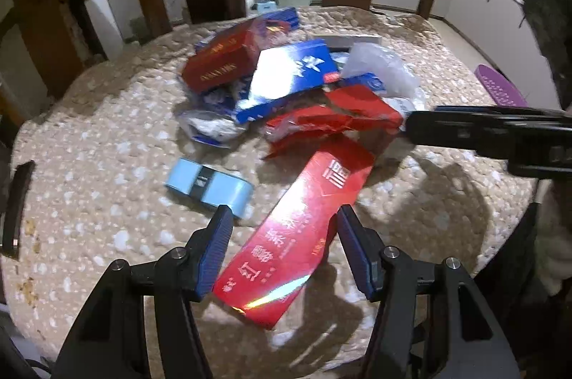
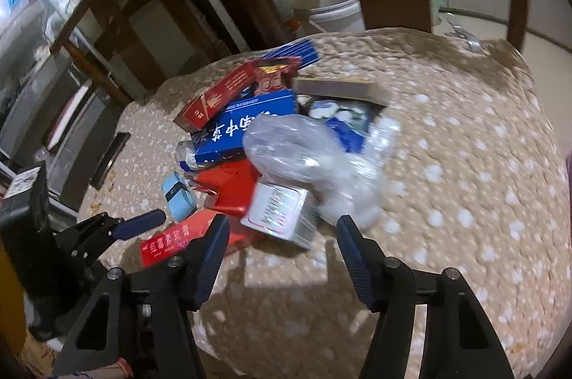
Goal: Collect trash
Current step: 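Grasp the small white box with the right tool while the left tool grasps the long red box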
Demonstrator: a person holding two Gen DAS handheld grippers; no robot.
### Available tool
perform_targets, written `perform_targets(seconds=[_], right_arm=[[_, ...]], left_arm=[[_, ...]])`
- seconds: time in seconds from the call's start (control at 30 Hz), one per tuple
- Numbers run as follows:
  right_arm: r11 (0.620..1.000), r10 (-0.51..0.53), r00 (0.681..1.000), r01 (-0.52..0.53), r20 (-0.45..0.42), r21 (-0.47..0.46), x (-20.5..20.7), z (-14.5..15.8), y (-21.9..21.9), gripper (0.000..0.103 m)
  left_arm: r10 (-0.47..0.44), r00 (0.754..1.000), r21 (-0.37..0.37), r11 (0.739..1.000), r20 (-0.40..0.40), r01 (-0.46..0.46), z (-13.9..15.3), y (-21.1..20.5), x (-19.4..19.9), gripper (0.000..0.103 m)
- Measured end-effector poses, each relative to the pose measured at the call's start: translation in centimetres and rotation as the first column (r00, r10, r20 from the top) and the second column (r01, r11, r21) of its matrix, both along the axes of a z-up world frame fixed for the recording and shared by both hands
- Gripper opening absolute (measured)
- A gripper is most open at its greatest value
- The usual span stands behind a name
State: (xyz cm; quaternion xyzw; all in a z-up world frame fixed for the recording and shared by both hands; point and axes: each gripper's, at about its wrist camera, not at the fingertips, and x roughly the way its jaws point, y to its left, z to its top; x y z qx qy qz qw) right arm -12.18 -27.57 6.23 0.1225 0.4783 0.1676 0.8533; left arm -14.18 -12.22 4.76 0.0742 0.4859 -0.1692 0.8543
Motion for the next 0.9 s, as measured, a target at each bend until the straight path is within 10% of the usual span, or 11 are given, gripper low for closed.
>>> perform_targets(seconds=[0.2,0.43,0.9], right_arm=[[1.0,0.02,0.999,-0.021,-0.033,-0.004,1.0,-1.5,0.1,0.057],[0.999,0.002,0.999,0.0,-0.052,0.039,0.6,-1.8,-1.0,0.041],[0.993,-0.003,1.0,0.006,-0.029,0.117,-3.3,-0.1,-4.7,0.041]], left_arm=[[-0.014,0.999,-0.031,0.999,-0.051,0.012,-1.0,-0.4,-0.3,0.062],[0.002,0.999,-0.083,0.997,-0.034,-0.005,0.5,0.2,-1.3,0.032],[0.051,0.996,-0.029,0.998,-0.077,-0.053,-1.3,-0.5,-0.7,0.025]])
